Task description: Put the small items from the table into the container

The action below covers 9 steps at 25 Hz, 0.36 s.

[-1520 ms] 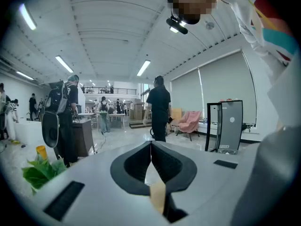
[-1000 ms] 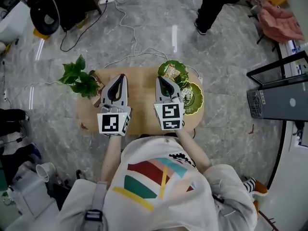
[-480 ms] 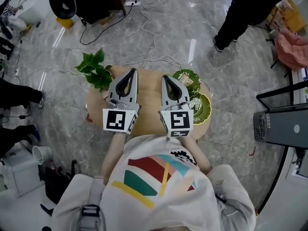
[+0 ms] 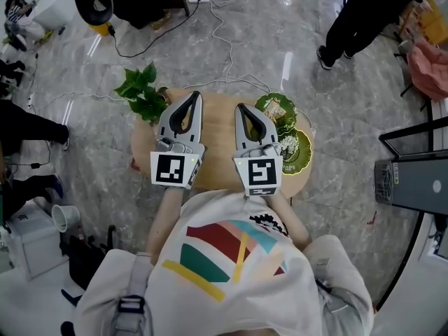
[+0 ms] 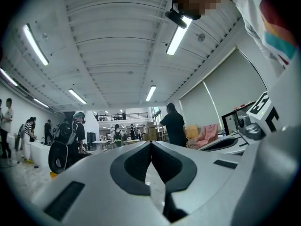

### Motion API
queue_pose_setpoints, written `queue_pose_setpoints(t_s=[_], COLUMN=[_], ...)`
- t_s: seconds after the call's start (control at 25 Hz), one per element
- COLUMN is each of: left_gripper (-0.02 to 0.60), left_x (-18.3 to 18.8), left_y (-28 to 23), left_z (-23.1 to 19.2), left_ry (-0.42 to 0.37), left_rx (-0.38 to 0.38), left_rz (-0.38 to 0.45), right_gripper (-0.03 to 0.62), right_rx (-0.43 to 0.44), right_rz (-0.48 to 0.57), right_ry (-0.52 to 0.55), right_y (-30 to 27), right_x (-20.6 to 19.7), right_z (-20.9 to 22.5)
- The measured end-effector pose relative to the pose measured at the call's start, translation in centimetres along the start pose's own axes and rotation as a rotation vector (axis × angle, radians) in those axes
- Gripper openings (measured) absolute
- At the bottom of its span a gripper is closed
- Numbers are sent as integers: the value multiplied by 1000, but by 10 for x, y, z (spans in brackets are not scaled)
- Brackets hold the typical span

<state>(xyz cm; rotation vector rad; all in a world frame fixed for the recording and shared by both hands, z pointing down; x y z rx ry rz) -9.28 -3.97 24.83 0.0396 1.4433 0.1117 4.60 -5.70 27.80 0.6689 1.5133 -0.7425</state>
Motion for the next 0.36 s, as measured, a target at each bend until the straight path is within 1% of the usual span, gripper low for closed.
queue_pose_setpoints(t_s=[0.16,0.36], left_gripper=[8,8], left_x=[-3,-6], left_y=[7,9], left_z=[0,1], left_ry=[-5,-10], left_rx=[11,16], left_rz=[-7,-9], right_gripper=[12,12], right_rx=[-12,-37], right_rz=[-8,-14], right_ry=[-7,-44], right_y=[6,11], right_x=[-7,-14], right_z=[2,10])
Point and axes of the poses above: the fingertips, and each gripper's own axes: y backward along the fingers, z to its right, x out of its top, the point moved 6 cm from there along y, backward along the fingers, and after that the axes turned 13 degrees about x, right-handed, at the moved point
